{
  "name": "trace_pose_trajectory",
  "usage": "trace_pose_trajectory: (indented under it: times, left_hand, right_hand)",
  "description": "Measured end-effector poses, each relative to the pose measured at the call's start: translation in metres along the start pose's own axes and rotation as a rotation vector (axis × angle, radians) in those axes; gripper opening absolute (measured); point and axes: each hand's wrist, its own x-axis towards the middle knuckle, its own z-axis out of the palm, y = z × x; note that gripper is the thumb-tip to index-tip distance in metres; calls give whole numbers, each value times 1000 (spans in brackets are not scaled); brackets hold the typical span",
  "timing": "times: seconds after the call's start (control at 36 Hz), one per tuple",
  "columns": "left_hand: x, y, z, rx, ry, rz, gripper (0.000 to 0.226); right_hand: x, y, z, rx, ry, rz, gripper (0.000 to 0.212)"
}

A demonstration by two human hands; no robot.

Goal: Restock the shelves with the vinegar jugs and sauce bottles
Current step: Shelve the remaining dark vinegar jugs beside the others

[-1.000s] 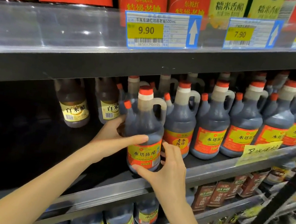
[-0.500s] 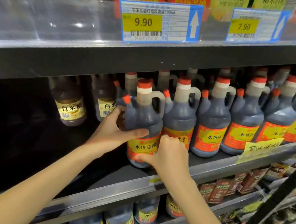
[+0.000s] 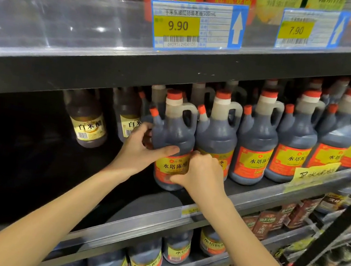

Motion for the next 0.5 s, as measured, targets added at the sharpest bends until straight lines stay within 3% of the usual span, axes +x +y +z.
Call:
trace_pose_trajectory:
  times: [0.31,0.36,0.44,0.5]
  left_hand:
    - [-8,-2,-3,12,-107,-26,54]
    - [-13,-2,-7,56,-130,-65,62]
    - [-21,3,-13,100,-146,-138,88]
    - [-29,10,-16,166,-149,-159,93]
  right_hand:
    - [-9,7,-3,68,50,-23,52]
    - [-9,10,-8,100,39,-24,44]
    - [-11,15,-13,134,14,-44,49]
    - [-11,20,-14,161,-4,-89,53]
